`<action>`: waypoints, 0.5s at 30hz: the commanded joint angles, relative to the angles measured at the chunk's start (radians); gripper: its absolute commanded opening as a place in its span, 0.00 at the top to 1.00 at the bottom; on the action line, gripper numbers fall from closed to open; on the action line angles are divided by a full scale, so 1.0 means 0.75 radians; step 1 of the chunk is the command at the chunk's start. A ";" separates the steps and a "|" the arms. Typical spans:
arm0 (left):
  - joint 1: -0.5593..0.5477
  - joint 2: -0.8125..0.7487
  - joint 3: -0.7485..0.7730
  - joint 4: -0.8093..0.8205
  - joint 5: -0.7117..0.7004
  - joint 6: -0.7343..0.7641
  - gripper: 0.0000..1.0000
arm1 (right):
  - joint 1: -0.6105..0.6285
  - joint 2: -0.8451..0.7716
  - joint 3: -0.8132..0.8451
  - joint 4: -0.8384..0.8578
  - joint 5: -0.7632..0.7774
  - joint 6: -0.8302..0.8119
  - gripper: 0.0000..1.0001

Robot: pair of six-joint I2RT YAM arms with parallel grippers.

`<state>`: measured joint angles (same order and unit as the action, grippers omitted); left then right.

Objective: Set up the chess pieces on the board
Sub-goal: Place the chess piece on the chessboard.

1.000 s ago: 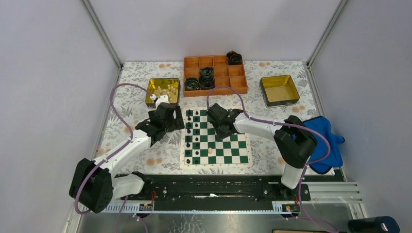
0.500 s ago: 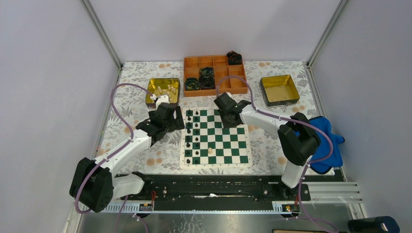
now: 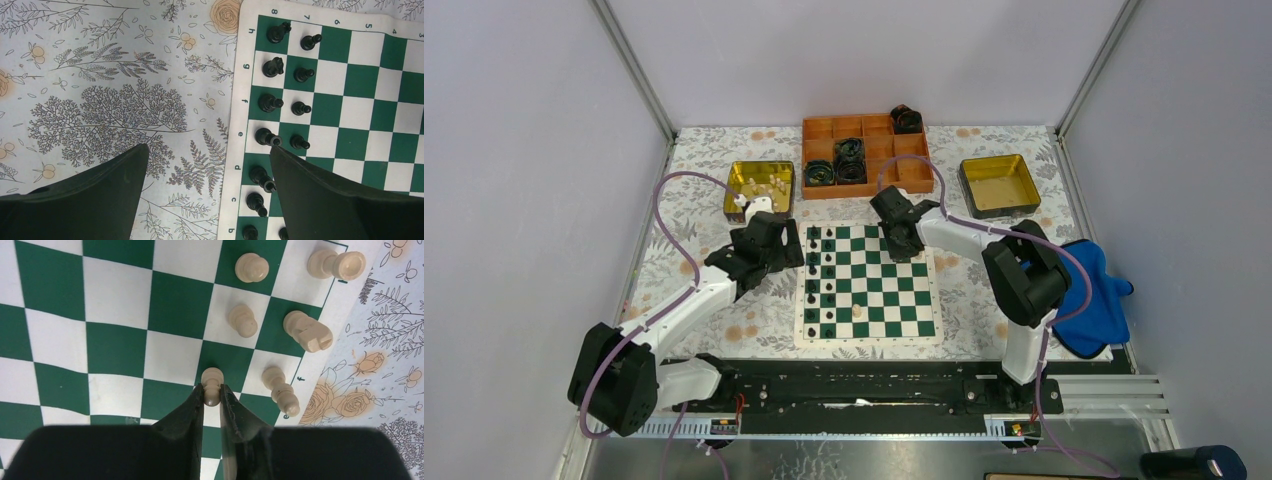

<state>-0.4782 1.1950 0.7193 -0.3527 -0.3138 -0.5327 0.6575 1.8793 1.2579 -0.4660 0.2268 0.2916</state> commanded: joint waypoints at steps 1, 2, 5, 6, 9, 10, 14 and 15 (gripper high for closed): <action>-0.011 0.004 0.021 0.035 -0.030 0.013 0.01 | -0.023 0.013 0.060 0.000 0.031 -0.015 0.84; -0.011 0.004 0.022 0.034 -0.032 0.013 0.01 | -0.026 0.016 0.061 0.001 0.031 -0.015 0.84; -0.010 0.006 0.022 0.035 -0.031 0.013 0.01 | -0.034 0.023 0.061 0.002 0.031 -0.017 0.84; -0.010 0.006 0.021 0.034 -0.032 0.013 0.01 | -0.037 0.024 0.061 0.003 0.029 -0.017 0.84; -0.011 0.007 0.021 0.033 -0.030 0.013 0.01 | -0.044 0.030 0.061 0.003 0.027 -0.019 0.84; -0.011 0.008 0.021 0.034 -0.030 0.015 0.01 | -0.046 0.032 0.061 0.002 0.024 -0.019 0.84; -0.010 0.012 0.021 0.034 -0.030 0.015 0.01 | -0.050 0.039 0.061 0.000 0.017 -0.021 0.84; -0.011 0.012 0.021 0.034 -0.029 0.015 0.01 | -0.050 0.040 0.060 0.001 0.014 -0.022 0.83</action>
<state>-0.4782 1.1969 0.7193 -0.3531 -0.3138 -0.5323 0.6300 1.9003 1.2617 -0.4652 0.2253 0.2874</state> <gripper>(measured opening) 0.988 0.204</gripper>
